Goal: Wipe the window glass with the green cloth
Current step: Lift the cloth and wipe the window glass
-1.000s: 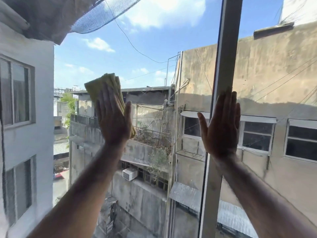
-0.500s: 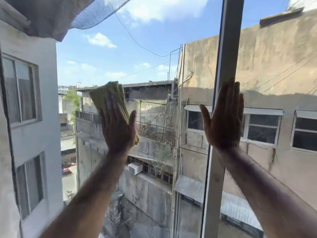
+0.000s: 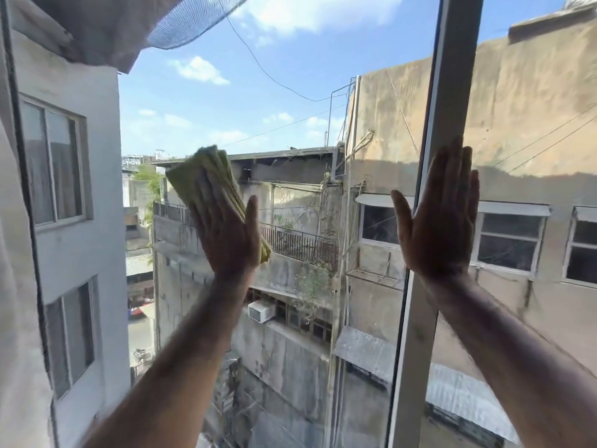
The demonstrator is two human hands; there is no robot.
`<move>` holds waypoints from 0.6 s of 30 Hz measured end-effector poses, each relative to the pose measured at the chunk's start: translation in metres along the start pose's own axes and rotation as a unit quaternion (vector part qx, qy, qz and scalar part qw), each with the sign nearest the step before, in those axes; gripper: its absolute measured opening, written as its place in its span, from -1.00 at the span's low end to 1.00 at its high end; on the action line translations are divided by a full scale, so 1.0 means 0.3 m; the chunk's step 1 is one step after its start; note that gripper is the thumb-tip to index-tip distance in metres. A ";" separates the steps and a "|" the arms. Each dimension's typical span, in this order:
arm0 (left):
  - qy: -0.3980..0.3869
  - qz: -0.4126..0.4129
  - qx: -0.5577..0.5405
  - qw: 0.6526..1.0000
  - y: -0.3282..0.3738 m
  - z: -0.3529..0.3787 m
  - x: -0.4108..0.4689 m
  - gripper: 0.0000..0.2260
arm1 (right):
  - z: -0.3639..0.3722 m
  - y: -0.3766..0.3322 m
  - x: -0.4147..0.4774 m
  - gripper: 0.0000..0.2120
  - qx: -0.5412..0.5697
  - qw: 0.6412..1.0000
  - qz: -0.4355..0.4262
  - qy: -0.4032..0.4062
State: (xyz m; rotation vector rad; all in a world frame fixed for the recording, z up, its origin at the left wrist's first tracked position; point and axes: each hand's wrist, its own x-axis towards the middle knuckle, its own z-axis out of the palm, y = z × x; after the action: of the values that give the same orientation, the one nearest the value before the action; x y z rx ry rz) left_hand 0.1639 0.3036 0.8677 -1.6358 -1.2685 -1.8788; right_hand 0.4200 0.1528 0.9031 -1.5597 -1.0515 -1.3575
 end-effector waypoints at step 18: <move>-0.011 0.042 0.015 0.999 0.206 0.025 0.076 -0.18 | 0.004 -0.002 0.001 -0.31 -0.013 1.000 -0.001 0.011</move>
State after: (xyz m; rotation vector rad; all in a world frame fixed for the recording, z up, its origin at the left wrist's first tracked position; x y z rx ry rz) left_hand 0.2081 0.2827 0.9126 -1.6712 -1.2104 -1.7878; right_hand 0.4198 0.1541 0.9033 -1.5605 -1.0267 -1.3914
